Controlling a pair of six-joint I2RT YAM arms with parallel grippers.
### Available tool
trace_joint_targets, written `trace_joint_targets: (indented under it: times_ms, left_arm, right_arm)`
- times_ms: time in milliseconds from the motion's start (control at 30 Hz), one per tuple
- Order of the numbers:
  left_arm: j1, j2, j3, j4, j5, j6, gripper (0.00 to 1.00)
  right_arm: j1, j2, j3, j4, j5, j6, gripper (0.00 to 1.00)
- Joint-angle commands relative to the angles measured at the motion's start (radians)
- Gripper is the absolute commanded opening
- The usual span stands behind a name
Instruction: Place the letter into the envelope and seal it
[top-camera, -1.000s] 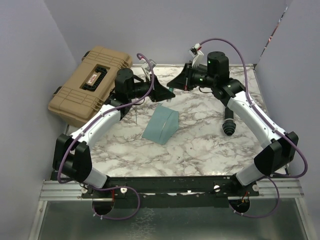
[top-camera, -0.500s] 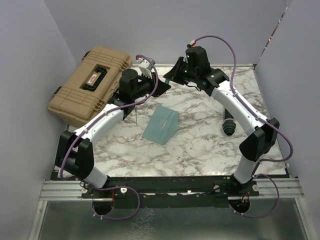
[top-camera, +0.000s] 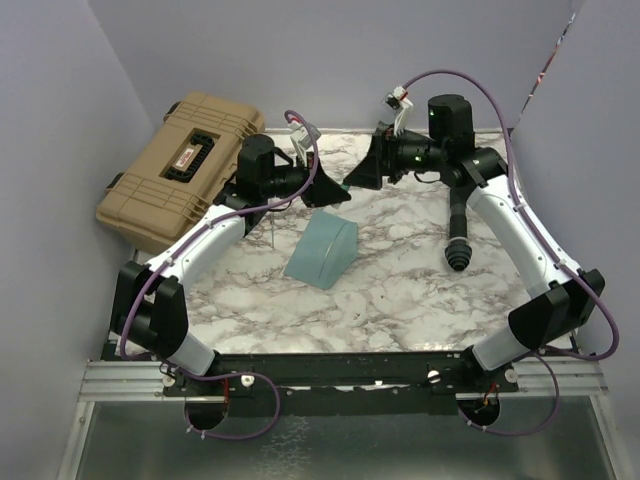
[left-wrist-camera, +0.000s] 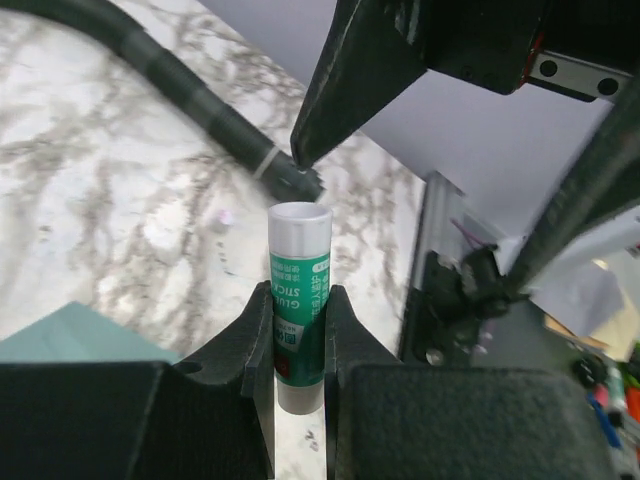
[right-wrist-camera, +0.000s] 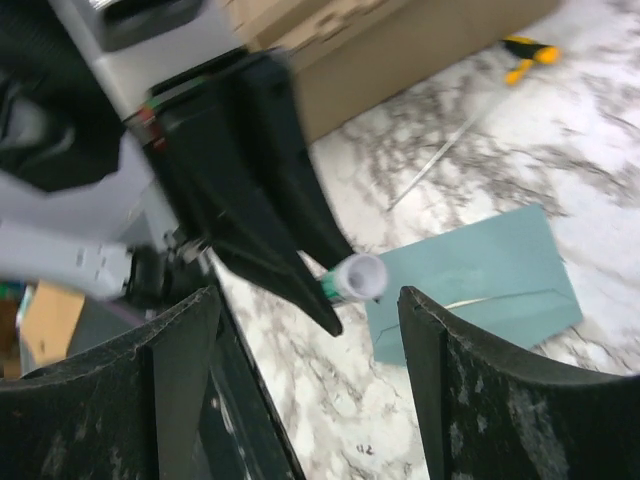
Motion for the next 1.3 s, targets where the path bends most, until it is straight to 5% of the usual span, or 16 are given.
trace_joint_targets:
  times_ms: [0, 167, 333, 533, 733, 967, 1267]
  left_arm:
    - [0.003, -0.035, 0.034, 0.006, 0.258, -0.061, 0.0]
    - [0.003, -0.052, 0.044, 0.017, 0.342, -0.068, 0.0]
    - [0.003, -0.068, 0.036, 0.023, 0.374, -0.057, 0.0]
    - [0.003, -0.072, 0.035, 0.027, 0.389, -0.052, 0.0]
    - [0.003, -0.077, 0.032, 0.028, 0.39, -0.055, 0.0]
    - [0.008, -0.086, 0.008, 0.027, 0.361, -0.055, 0.0]
    - [0.017, -0.097, -0.015, 0.021, 0.317, -0.05, 0.0]
  right_arm:
    - [0.02, -0.01, -0.015, -0.104, -0.312, -0.28, 0.75]
    - [0.02, 0.029, -0.002, -0.113, -0.481, -0.343, 0.66]
    - [0.02, 0.041, 0.004, -0.111, -0.475, -0.333, 0.49]
    - [0.02, 0.038, -0.003, -0.113, -0.395, -0.333, 0.67]
    - [0.019, 0.047, -0.002, -0.09, -0.194, -0.294, 0.69]
    - [0.012, 0.006, -0.03, -0.002, -0.161, -0.223, 0.42]
    - [-0.008, -0.07, -0.092, 0.095, -0.17, -0.177, 0.66]
